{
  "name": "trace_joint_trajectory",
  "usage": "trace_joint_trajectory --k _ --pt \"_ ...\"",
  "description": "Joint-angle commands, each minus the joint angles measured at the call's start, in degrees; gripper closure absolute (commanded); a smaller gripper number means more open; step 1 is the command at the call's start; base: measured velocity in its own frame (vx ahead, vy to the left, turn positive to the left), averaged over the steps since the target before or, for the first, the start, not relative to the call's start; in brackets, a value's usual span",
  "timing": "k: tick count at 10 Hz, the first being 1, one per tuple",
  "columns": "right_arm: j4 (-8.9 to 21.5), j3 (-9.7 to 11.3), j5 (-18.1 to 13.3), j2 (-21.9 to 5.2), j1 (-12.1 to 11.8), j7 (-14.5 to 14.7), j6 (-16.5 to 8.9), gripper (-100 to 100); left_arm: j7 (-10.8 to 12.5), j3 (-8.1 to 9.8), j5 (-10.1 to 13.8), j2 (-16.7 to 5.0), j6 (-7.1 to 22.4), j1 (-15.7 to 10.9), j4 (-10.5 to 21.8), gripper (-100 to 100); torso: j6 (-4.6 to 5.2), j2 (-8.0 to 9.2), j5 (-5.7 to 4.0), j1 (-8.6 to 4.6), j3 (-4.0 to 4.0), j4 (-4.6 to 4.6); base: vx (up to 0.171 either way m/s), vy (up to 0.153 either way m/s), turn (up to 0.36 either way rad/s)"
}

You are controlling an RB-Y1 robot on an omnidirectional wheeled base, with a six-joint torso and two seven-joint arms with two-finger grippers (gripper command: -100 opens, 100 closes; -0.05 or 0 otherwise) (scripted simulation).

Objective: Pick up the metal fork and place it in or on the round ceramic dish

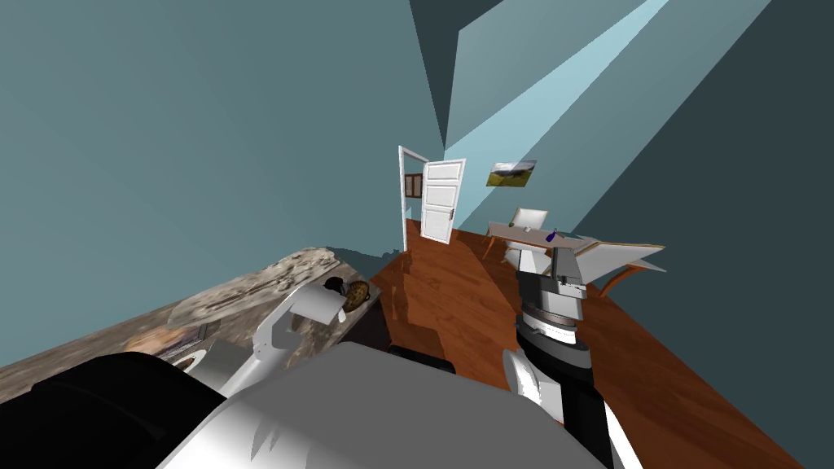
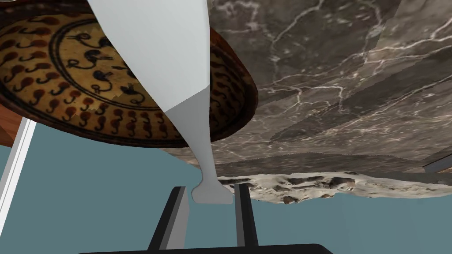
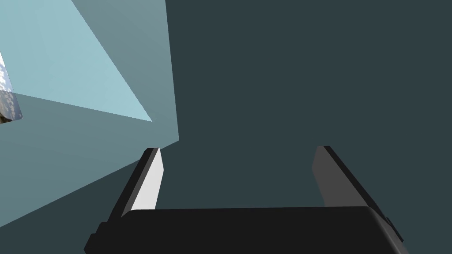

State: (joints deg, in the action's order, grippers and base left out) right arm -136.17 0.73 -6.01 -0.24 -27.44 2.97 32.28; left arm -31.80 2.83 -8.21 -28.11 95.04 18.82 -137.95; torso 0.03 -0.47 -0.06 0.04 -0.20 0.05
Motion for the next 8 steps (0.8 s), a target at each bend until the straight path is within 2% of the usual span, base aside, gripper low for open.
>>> trace_joint_trajectory --k 1,2,3,4,8 --pt "0.0 0.0 0.0 0.0 0.0 0.0 0.0 0 1.1 -0.65 -0.4 0.4 -0.2 1.2 -2.0 100 0.0 0.0 0.0 0.0 0.0 0.0 0.124 -0.007 -0.046" --pt "0.0 0.0 0.0 0.0 0.0 0.0 0.0 0 1.6 -0.92 -0.6 0.6 -0.4 1.9 -2.7 100 0.01 0.05 0.0 -0.02 0.03 0.02 0.12 0.0 -0.037" --pt "0.0 0.0 0.0 0.0 0.0 0.0 0.0 0 1.2 -0.86 -0.6 0.5 -0.5 1.6 -1.9 100 0.0 0.09 0.01 0.0 0.06 0.04 0.053 0.001 -0.009" --pt "0.0 0.0 0.0 0.0 0.0 0.0 0.0 0 1.4 -0.92 -0.6 0.5 -0.6 1.6 -2.0 -100 -0.03 0.3 0.01 0.04 0.17 0.06 0.011 -0.001 -0.001" --pt "0.0 0.0 0.0 0.0 0.0 0.0 0.0 0 1.4 -0.92 -0.6 0.5 -0.6 1.6 -2.0 -100 -0.04 0.6 0.01 0.05 0.35 0.14 0.001 0.0 0.0"
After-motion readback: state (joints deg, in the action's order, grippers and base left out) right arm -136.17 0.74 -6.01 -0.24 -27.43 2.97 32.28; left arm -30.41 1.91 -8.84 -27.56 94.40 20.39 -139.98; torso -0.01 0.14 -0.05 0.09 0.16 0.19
